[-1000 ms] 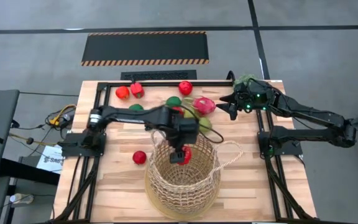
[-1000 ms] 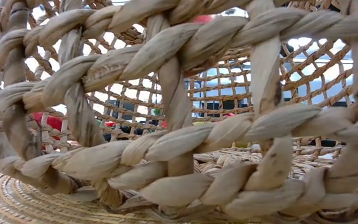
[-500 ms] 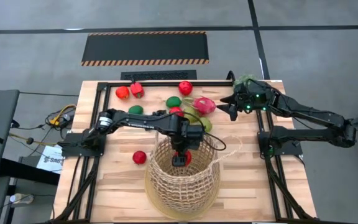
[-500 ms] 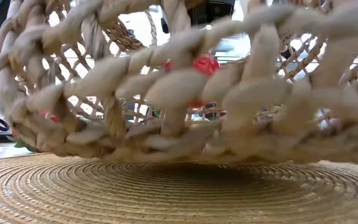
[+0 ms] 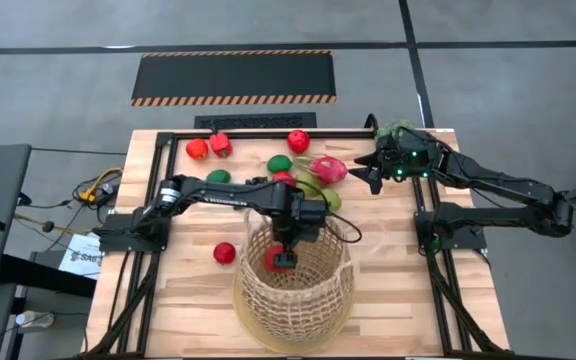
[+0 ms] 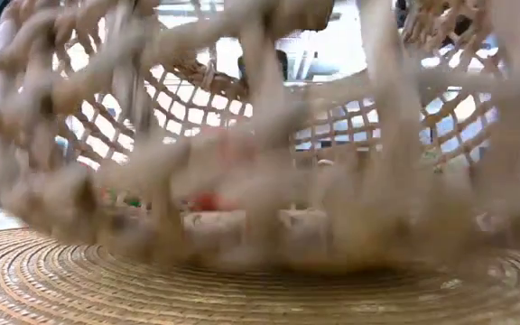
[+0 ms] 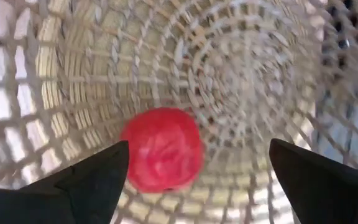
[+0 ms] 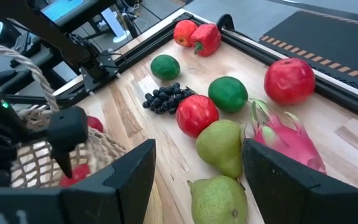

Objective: Build produce basket
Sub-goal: Put the apple into the basket, then put the bell pepper into the basket

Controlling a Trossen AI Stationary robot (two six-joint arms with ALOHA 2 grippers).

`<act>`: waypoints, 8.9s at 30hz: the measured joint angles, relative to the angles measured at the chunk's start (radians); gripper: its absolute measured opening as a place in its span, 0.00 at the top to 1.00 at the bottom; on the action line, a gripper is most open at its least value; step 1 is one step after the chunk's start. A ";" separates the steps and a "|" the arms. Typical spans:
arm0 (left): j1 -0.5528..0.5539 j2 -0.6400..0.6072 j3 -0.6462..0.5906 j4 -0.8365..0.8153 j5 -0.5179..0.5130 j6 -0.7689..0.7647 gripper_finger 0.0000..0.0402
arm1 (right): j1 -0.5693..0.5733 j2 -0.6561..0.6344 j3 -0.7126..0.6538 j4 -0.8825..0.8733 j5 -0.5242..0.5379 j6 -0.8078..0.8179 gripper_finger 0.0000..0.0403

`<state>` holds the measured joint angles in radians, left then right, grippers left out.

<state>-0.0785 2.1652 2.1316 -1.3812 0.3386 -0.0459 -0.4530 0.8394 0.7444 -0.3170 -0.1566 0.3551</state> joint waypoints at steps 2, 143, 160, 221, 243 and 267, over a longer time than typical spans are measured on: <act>0.011 0.001 0.071 -0.075 0.006 0.015 0.07 | 0.000 0.000 0.000 0.006 0.000 0.002 0.35; 1.108 -0.585 -1.052 0.416 -0.465 0.002 0.42 | 0.000 0.000 0.000 0.010 0.028 0.089 0.35; 0.679 -1.134 -0.874 0.613 -0.111 -0.459 0.42 | 0.000 0.000 0.000 0.010 0.027 0.089 0.35; -0.192 -0.095 0.099 0.051 -0.053 -0.147 0.09 | 0.008 0.000 -0.001 -0.073 0.026 0.051 0.35; 0.437 -0.431 0.024 -0.113 -0.749 -0.140 0.09 | 0.006 0.000 -0.001 -0.072 0.027 0.002 0.35; 1.055 -0.431 -0.749 0.484 -0.352 0.524 0.09 | 0.006 0.000 -0.001 -0.071 0.033 0.034 0.35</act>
<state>0.9761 1.7344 1.3825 -0.8970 -0.0130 0.4782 -0.4465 0.8398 0.7437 -0.3879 -0.1233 0.3892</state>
